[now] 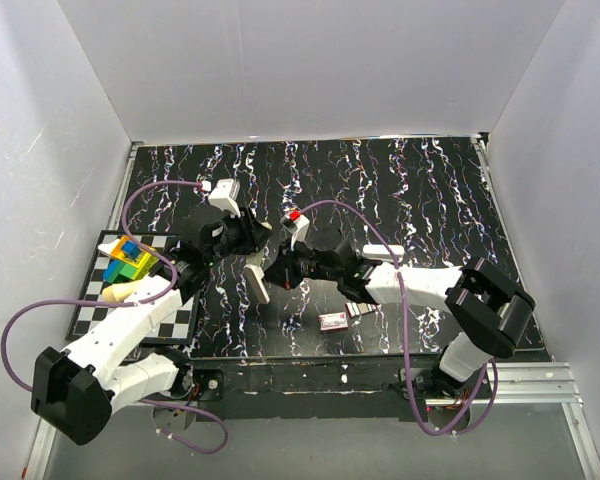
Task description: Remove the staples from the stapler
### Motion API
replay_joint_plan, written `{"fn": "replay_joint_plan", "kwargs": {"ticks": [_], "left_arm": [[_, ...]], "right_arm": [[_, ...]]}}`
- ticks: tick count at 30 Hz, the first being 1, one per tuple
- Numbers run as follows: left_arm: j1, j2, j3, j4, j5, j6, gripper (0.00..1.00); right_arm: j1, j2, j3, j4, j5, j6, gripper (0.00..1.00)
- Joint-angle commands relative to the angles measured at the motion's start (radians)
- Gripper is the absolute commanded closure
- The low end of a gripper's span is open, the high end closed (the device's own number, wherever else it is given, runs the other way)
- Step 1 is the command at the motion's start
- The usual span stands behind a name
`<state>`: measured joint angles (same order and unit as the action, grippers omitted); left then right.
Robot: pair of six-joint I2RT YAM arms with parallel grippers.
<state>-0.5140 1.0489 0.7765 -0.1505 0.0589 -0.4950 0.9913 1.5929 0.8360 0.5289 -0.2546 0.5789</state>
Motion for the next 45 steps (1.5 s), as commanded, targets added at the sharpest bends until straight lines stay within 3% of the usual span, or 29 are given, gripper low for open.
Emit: {"fn": "replay_joint_plan", "kwargs": {"ticks": [1,22,38,45], "left_arm": [[0.012,0.002,0.01,0.118,-0.103,0.006,1.0],[0.011,0.013,0.018,0.106,-0.077,0.021,1.0],[0.011,-0.075,0.109,-0.024,0.148,0.072,1.0],[0.011,-0.142,0.122,-0.067,0.168,0.084,1.0]], "right_arm": [[0.044,0.001,0.032,0.036,-0.113,0.032,0.99],[0.061,-0.004,0.078,-0.009,-0.109,0.01,0.99],[0.061,-0.138,0.094,-0.276,0.072,-0.145,0.99],[0.061,-0.254,0.078,-0.406,0.176,-0.208,0.99]]}}
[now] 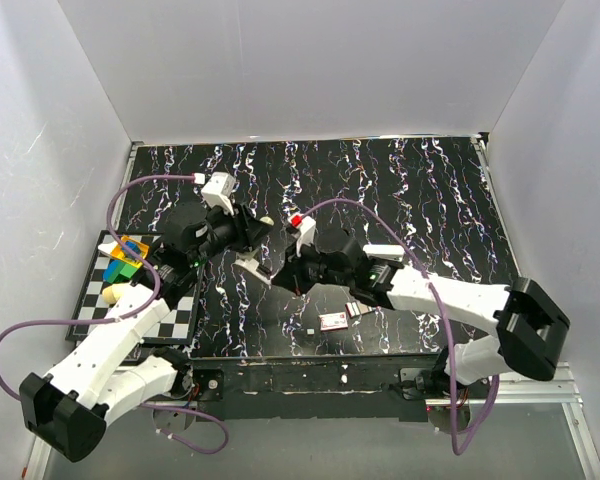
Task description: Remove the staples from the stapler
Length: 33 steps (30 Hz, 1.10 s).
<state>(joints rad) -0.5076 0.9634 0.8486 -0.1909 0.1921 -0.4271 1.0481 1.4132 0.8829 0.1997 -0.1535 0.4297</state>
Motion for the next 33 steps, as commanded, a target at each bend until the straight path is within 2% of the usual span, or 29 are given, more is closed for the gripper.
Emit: {"fn": "replay_joint_plan", "kwargs": {"ticks": [1,10,15,18,24,33], "left_arm": [[0.004,-0.064,0.053,-0.03,0.035,0.017,1.0],[0.004,-0.135,0.099,-0.042,0.055,0.002,1.0],[0.004,-0.156,0.098,-0.015,0.122,-0.027,1.0],[0.004,-0.163,0.101,-0.004,0.188,-0.038,1.0],[0.004,-0.186,0.099,0.057,0.406,-0.076,1.0],[0.004,-0.222,0.038,0.238,0.642,-0.145,1.0]], "right_arm": [[0.004,-0.094,0.025,-0.104,0.089,-0.068,0.99],[0.004,-0.255,-0.038,-0.23,0.129,-0.072,0.99],[0.004,-0.319,-0.055,-0.263,0.12,-0.059,0.99],[0.006,-0.361,-0.039,-0.29,0.088,-0.062,0.99],[0.006,-0.427,0.033,-0.393,-0.032,-0.097,0.99],[0.006,-0.488,0.151,-0.45,-0.21,-0.124,0.99]]}}
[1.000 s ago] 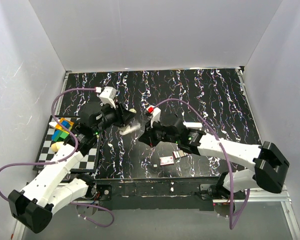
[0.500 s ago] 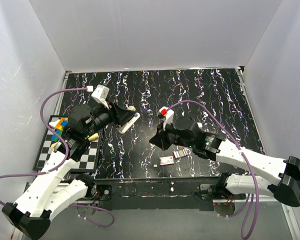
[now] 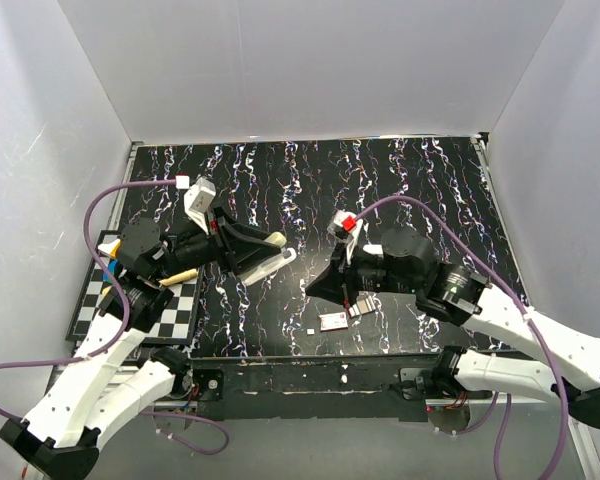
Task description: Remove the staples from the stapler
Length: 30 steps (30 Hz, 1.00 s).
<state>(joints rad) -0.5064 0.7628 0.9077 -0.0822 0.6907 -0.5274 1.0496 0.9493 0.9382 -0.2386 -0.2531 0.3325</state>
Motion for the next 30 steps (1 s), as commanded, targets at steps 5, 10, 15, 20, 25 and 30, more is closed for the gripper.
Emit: {"fn": "replay_joint_plan", "kwargs": {"ticks": [5,10,15,20,25,30], "left_arm": [[0.003,-0.022,-0.033,0.188,0.205,-0.077,1.0],[0.003,-0.023,-0.039,0.219,0.251,-0.092,1.0],[0.003,-0.016,-0.052,0.26,0.302,-0.12,1.0],[0.0,-0.011,-0.062,0.286,0.345,-0.138,1.0],[-0.023,0.003,-0.087,0.294,0.382,-0.132,1.0],[-0.075,0.01,-0.104,0.309,0.421,-0.129,1.0]], "right_arm": [[0.004,0.006,0.174,-0.004,-0.17,-0.024,0.99],[0.004,0.063,0.254,0.007,-0.202,-0.032,0.99],[0.006,0.126,0.324,0.012,-0.227,-0.044,0.99],[0.01,0.164,0.372,0.028,-0.239,-0.055,0.99],[0.012,0.192,0.453,0.009,-0.238,-0.078,0.99],[0.012,0.233,0.557,-0.036,-0.236,-0.119,0.99]]}}
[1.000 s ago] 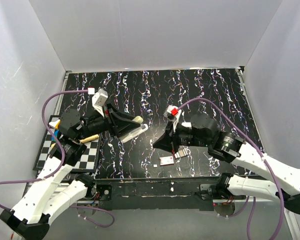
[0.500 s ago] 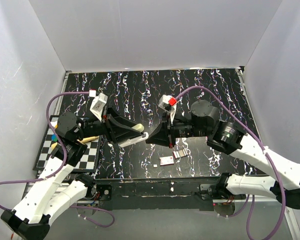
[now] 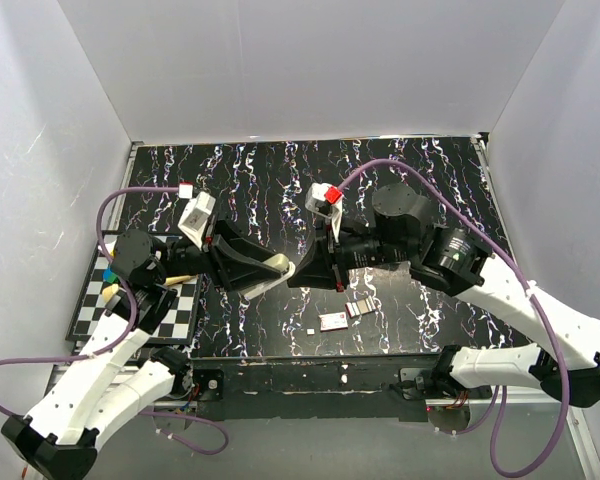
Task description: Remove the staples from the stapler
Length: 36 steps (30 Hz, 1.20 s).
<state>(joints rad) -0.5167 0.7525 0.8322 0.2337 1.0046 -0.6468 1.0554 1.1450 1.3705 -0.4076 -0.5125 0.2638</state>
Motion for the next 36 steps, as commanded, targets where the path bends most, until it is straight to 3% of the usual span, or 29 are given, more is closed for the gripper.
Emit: {"fn": "replay_joint_plan", "kwargs": {"ticks": [1,7,11,17,28,31,36], "left_arm": [[-0.078,0.024,-0.028,-0.007,0.112,-0.005,1.0],[-0.132,0.036,-0.01,-0.068,0.075,0.056,1.0],[-0.132,0.036,0.044,-0.259,-0.046,0.183,1.0],[-0.132,0.03,0.08,-0.298,-0.196,0.246,1.0],[-0.132,0.068,0.165,-0.413,-0.536,0.329,1.0],[-0.132,0.116,0.195,-0.456,-0.661,0.343,1.0],[-0.128,0.247,0.249,-0.536,-0.908,0.369,1.0]], "right_arm": [[0.006,0.05,0.153,0.124,0.022,-0.058,0.99],[0.006,0.075,0.19,0.102,0.015,-0.071,0.99],[0.006,0.035,0.122,0.102,0.054,-0.077,0.99],[0.005,-0.043,0.015,0.07,0.144,-0.09,0.99],[-0.023,-0.232,-0.162,-0.065,0.508,-0.057,0.99],[-0.031,-0.252,-0.163,-0.143,0.655,-0.041,0.94],[-0.058,-0.272,-0.205,-0.207,0.772,0.005,0.87]]}}
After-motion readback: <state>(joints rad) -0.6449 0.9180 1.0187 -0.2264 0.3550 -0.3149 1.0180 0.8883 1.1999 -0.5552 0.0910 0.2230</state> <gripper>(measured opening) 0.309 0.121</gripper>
